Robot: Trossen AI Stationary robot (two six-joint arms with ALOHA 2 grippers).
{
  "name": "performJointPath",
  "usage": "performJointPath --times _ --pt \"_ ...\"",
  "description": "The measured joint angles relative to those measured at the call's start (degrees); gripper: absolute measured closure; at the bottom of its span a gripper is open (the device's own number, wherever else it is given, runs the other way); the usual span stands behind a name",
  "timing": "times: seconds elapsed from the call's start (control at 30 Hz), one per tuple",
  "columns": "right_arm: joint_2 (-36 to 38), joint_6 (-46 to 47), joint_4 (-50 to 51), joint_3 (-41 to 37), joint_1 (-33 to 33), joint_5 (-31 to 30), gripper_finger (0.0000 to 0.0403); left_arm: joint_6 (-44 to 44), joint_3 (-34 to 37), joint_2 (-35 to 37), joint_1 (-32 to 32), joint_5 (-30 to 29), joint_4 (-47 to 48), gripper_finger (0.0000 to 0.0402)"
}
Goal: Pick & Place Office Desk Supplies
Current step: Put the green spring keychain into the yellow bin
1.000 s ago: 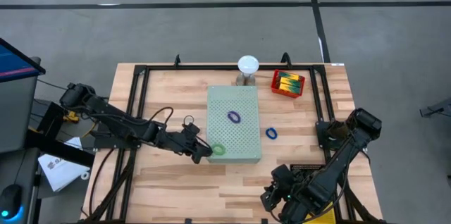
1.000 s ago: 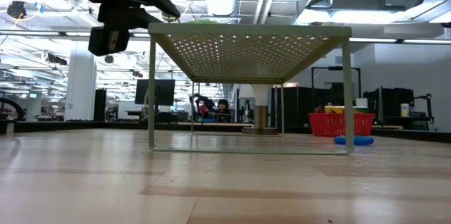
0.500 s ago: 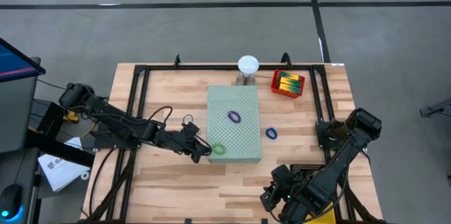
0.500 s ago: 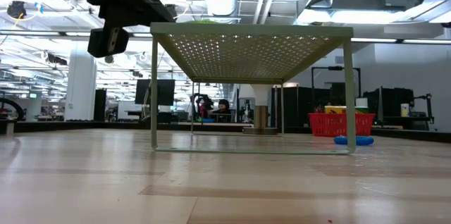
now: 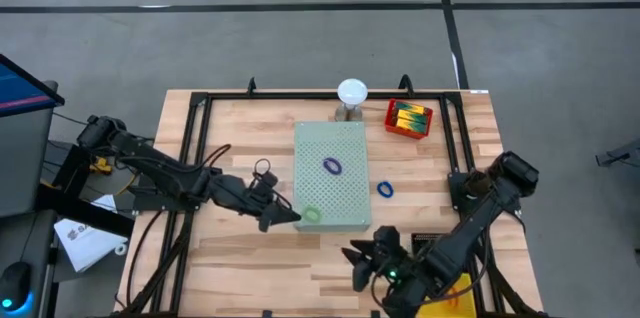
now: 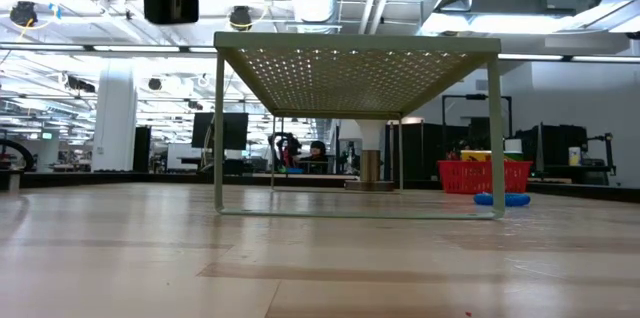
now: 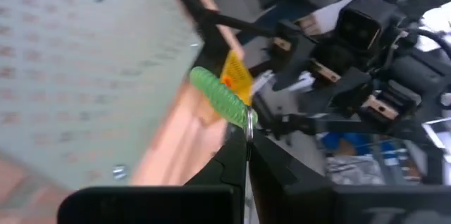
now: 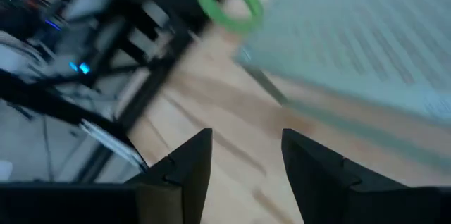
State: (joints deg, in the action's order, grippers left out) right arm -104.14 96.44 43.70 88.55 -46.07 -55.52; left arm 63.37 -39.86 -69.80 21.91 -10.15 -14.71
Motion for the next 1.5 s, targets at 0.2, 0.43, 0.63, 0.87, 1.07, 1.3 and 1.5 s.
performJointPath --times 0.2,0.43,0.63,0.87,1.07,1.3,1.5 --pt "0.0 -1.45 -5.95 0.0 3.43 -4.38 0.0229 0.0 0.0 0.0 1.14 0.18 -7.02 0.0401" --pt "-0.02 5.04 -9.92 0.0 5.56 -11.54 0.0181 -0.11 0.0 0.02 2.21 -1.7 -11.24 0.0401" --pt "-0.02 4.66 -15.39 0.0 6.49 -13.17 0.0152 -0.44 0.0 0.02 2.21 -1.97 -11.44 0.0401" --pt "-0.12 -1.73 -23.14 0.0 9.24 -10.67 0.0153 -1.73 0.0 0.02 2.19 -2.06 -14.1 0.0401" --pt "-0.17 -7.43 -26.8 -0.02 11.83 -8.15 0.0153 -2.95 -0.02 0.02 2.19 -2.79 -16.02 0.0401" --pt "-0.17 -12.37 -30.77 -0.02 13.76 -4.6 0.0153 -4.08 -0.02 0.02 2.21 -3.58 -17.87 0.0401" --pt "-0.22 -18.34 -36.92 -0.04 14.46 -3.55 0.0154 -4.26 -0.02 0.02 2.19 -3.57 -17.78 0.0401"
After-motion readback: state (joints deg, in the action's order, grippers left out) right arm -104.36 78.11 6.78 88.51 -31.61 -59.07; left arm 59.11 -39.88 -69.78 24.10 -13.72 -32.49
